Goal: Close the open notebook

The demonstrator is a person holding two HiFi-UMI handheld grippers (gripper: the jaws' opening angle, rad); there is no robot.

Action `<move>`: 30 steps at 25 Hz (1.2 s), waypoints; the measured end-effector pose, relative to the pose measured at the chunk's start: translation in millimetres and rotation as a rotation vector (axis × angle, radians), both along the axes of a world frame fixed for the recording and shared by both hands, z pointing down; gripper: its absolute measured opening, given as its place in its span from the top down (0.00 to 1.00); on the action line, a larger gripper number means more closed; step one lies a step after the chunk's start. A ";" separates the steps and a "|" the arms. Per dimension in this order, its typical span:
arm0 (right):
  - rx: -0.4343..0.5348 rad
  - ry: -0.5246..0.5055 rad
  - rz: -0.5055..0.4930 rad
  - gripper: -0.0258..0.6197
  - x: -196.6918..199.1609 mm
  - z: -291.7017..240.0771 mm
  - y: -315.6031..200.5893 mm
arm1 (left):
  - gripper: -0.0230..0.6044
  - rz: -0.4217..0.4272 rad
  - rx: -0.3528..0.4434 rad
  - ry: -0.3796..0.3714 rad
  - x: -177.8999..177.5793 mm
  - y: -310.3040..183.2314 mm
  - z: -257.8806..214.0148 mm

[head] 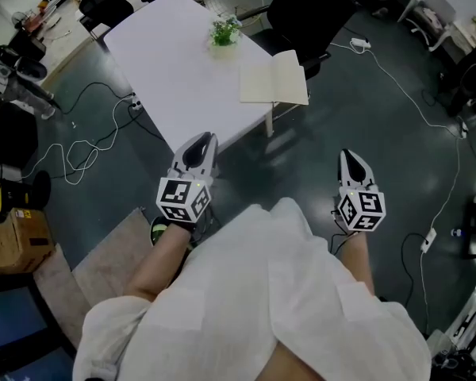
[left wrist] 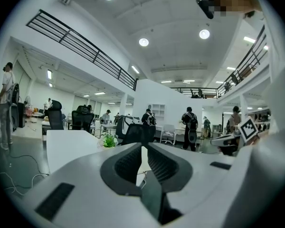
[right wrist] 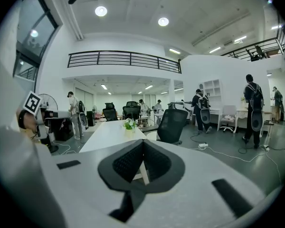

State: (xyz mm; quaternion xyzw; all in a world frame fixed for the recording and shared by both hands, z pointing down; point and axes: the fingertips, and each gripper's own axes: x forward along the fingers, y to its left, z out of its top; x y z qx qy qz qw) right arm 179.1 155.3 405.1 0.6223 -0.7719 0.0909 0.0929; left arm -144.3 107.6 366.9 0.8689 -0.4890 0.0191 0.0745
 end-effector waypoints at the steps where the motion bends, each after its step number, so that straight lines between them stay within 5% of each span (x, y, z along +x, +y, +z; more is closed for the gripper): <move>1: -0.007 -0.001 0.002 0.95 0.5 2.1 -1.9 | 0.91 0.003 -0.004 0.001 0.8 -1.6 1.6; 13: -0.057 -0.006 -0.022 0.95 13.7 25.0 -57.6 | 0.91 -0.028 -0.059 -0.009 10.9 -46.9 20.9; 30: -0.153 -0.034 -0.135 0.95 41.6 57.8 -201.9 | 0.91 -0.068 -0.148 -0.009 72.5 -163.8 40.8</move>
